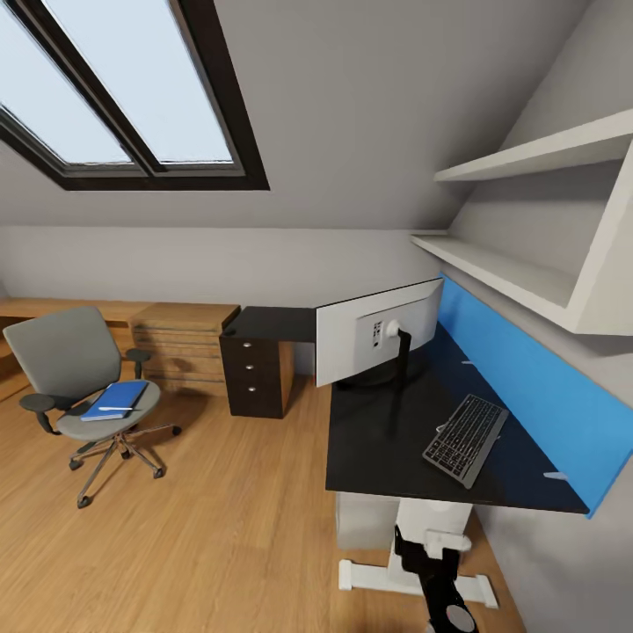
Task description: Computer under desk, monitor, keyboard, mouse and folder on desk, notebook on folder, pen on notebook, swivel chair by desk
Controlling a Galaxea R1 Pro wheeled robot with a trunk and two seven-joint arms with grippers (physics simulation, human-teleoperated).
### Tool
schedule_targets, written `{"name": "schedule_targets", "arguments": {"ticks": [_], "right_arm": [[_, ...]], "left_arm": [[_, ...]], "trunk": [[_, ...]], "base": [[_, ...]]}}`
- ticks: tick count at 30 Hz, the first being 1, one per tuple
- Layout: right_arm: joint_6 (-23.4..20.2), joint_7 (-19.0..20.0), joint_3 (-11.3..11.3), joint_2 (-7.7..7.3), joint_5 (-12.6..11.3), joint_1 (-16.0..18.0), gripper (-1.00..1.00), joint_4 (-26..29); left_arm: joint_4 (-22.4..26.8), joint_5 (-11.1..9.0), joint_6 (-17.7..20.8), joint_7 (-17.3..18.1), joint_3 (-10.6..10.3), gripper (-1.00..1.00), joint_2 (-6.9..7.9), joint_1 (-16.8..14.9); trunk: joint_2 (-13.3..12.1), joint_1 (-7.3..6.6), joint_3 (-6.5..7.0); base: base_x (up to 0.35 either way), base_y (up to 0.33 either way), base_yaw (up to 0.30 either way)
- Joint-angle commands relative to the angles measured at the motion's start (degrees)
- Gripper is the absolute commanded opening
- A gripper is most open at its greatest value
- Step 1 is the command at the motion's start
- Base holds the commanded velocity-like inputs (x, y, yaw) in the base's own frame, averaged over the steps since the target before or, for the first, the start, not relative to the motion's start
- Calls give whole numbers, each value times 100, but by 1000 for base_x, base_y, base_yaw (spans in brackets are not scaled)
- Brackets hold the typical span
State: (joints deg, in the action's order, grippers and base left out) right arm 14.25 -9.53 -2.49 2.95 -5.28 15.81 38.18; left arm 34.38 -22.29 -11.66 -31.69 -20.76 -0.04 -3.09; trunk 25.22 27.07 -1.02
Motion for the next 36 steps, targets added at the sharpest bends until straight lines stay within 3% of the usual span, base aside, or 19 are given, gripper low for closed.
{"name": "schedule_targets", "arguments": {"ticks": [1, 9, 13, 16, 21, 22, 24, 26, 32, 34, 36], "right_arm": [[-254, -24, 14, -25, -91, 3, 100, 232], [-2683, -15, 174, -124, -206, 3, 100, 2248], [-3442, -15, 261, -151, -212, 9, 100, 2896], [-3955, -14, 472, -184, -203, 29, 100, 3264], [-4085, -21, 695, -243, -139, 68, 100, 2938], [-3805, -19, 745, -356, -53, 101, 100, 2560], [-3678, -17, 764, -420, -34, 109, 100, 2475], [-3497, -8, 795, -549, -28, 121, 100, 2676], [-3430, -6, 890, -591, -20, 124, 100, 2834], [-3399, 20, 1089, -593, -12, 124, 100, 2831], [-3385, 25, 1108, -594, -6, 124, 100, 2821]], "left_arm": [[-2, -61, -39, -32, -18, 100, 16, -7], [-2, -64, -49, -28, 185, 100, 49, -7], [-2, -65, -106, -35, 232, 100, 43, -7], [-2, -65, -289, -44, 259, 100, 41, -7], [-4, -65, -511, -52, 280, 100, 47, -7], [-13, -68, -559, -40, 280, 100, 42, -7], [-18, -68, -571, -32, 275, 100, 36, -7], [-26, -56, -587, -22, 254, 100, 15, -7], [-28, -48, -602, -30, 271, 100, 13, -7], [-28, -52, -609, -30, 280, 100, 18, -7], [-28, -54, -609, -30, 282, 100, 20, -7]], "trunk": [[10, 3, -11], [10, 3, -11], [10, 3, -11], [10, 3, -11], [10, 3, -11], [10, 3, -11], [10, 3, -11], [10, 3, -11], [10, 3, -11], [10, 3, -11], [10, 3, -11]], "base": [[0, 0, 0], [0, 0, 0], [0, 0, 0], [0, 0, 0], [10, -44, 0], [139, -192, 0], [160, -209, 0], [194, -235, 0], [214, -248, 0], [276, -146, 0], [305, -61, 0]]}}
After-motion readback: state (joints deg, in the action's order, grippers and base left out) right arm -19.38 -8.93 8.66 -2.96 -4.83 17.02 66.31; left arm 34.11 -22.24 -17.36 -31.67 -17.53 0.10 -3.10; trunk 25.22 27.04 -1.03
